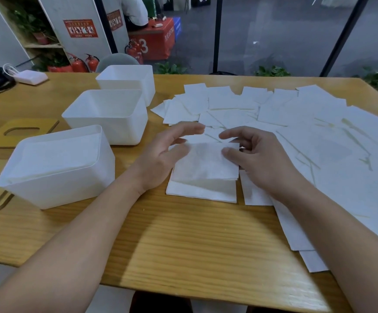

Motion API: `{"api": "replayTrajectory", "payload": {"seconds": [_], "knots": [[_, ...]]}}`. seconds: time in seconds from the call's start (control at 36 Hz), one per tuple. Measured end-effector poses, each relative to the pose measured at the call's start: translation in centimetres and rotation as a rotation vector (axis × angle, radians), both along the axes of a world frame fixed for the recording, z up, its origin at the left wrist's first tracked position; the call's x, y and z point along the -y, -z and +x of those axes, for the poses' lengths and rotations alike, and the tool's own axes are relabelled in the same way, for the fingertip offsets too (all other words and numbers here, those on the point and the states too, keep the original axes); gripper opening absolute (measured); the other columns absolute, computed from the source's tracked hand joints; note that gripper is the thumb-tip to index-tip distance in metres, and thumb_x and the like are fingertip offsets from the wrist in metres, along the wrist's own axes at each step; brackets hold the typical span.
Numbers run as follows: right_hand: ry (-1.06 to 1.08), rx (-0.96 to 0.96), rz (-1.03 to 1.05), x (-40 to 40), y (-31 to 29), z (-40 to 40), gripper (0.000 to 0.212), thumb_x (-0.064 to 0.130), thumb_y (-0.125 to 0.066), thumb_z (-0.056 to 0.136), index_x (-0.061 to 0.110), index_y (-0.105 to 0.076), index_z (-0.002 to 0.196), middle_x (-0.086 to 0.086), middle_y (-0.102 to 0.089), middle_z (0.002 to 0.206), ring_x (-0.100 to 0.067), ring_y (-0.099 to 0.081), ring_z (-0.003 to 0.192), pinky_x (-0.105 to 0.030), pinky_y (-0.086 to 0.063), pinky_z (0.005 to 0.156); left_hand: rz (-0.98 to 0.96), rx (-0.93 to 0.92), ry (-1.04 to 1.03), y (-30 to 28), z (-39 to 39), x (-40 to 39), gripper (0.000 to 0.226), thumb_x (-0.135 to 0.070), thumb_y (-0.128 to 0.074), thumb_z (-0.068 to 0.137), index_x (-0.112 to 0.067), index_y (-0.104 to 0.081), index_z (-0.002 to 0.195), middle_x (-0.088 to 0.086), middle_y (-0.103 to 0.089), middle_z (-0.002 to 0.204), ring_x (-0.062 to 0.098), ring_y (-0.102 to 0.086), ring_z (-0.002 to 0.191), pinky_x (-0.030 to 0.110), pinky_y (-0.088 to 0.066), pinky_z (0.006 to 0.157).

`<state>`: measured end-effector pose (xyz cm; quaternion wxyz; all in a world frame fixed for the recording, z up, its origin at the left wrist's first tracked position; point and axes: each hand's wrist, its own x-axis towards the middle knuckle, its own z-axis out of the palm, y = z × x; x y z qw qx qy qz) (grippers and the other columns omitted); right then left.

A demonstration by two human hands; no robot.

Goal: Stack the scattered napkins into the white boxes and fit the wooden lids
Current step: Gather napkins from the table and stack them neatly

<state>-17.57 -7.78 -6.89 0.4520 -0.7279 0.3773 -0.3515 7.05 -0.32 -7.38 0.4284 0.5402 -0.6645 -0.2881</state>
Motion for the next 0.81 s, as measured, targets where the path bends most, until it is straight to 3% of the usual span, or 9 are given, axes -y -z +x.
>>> {"api": "replayTrajectory", "payload": {"seconds": [0.06,0.11,0.14,0.19,0.25,0.39,0.58,0.69,0.81], "knots": [[-0.058,0.045,-0.010,-0.1,-0.3,-0.1,0.020,0.015,-0.078,0.099,0.030,-0.080,0.113,0.010,-0.069,0.083,-0.011,-0.047,0.061,-0.023,-0.043,0.063,0.053,0.044,-0.067,0.2,-0.2,0.1,0.036,-0.034,-0.056,0.114,-0.034,-0.060,0.149,-0.019,-0.068,0.139,0.001,-0.055,0.139,0.043,-0.042,0.121],[-0.093,0.082,0.008,-0.1,-0.6,-0.2,0.018,0.014,-0.076,0.100,0.026,-0.081,0.113,0.017,-0.065,0.078,-0.015,-0.050,0.067,-0.025,-0.043,0.065,0.079,0.059,-0.103,0.3,-0.3,0.2,0.034,-0.044,-0.061,0.110,-0.040,-0.063,0.144,-0.017,-0.074,0.115,-0.002,-0.065,0.117,0.037,-0.048,0.108],[-0.099,0.090,0.020,0.0,-0.6,-0.2,0.018,0.014,-0.076,0.100,0.026,-0.082,0.112,0.014,-0.065,0.078,-0.019,-0.051,0.069,-0.027,-0.044,0.065,0.072,0.059,-0.114,0.4,-0.3,0.4,0.030,-0.043,-0.063,0.109,-0.040,-0.066,0.138,-0.010,-0.074,0.100,0.004,-0.068,0.098,0.036,-0.052,0.095],[-0.083,0.057,0.019,0.2,-0.6,-0.4,0.016,0.015,-0.077,0.099,0.027,-0.082,0.109,0.008,-0.064,0.078,-0.019,-0.054,0.067,-0.029,-0.046,0.066,0.060,0.066,-0.127,0.4,-0.2,0.5,0.021,-0.037,-0.067,0.108,-0.039,-0.070,0.128,0.002,-0.067,0.078,0.017,-0.054,0.067,0.037,-0.046,0.072],[-0.061,-0.066,-0.022,0.6,-0.3,-0.6,0.014,0.017,-0.076,0.099,0.029,-0.081,0.104,0.011,-0.060,0.069,-0.015,-0.058,0.058,-0.029,-0.049,0.064,0.066,0.086,-0.131,0.5,0.1,0.5,0.017,-0.035,-0.069,0.107,-0.038,-0.071,0.123,0.008,-0.063,0.073,0.022,-0.043,0.059,0.036,-0.040,0.065],[-0.076,-0.363,-0.062,0.6,0.3,-0.6,0.015,0.020,-0.074,0.096,0.033,-0.077,0.101,0.008,-0.065,0.065,-0.008,-0.065,0.053,-0.022,-0.050,0.055,0.089,0.189,-0.108,0.8,0.2,0.5,0.016,-0.034,-0.076,0.102,-0.038,-0.072,0.116,0.014,-0.061,0.071,0.016,-0.041,0.058,0.035,-0.041,0.067],[-0.068,-0.479,-0.145,0.4,0.8,-0.3,0.014,0.026,-0.082,0.090,0.036,-0.076,0.099,0.009,-0.065,0.073,0.000,-0.058,0.059,-0.015,-0.045,0.054,0.073,0.247,-0.132,1.2,0.9,0.5,0.020,-0.030,-0.084,0.093,-0.038,-0.075,0.109,-0.007,-0.058,0.072,0.006,-0.049,0.060,0.022,-0.044,0.068],[-0.040,-0.479,-0.204,0.6,0.9,-0.5,0.018,0.035,-0.085,0.085,0.037,-0.074,0.098,0.013,-0.067,0.089,-0.002,-0.060,0.073,-0.021,-0.046,0.067,-0.006,0.334,-0.255,1.4,1.4,1.0,0.012,-0.028,-0.082,0.092,-0.039,-0.076,0.095,-0.015,-0.062,0.094,0.007,-0.054,0.082,0.020,-0.044,0.075],[-0.019,-0.440,-0.252,0.8,1.0,-0.4,0.015,0.042,-0.082,0.089,0.039,-0.072,0.100,0.018,-0.064,0.102,0.000,-0.057,0.084,-0.019,-0.041,0.073,0.009,0.417,-0.290,1.6,1.7,1.1,0.007,-0.031,-0.082,0.094,-0.038,-0.081,0.094,-0.025,-0.069,0.119,0.001,-0.054,0.119,0.029,-0.046,0.103]]}}
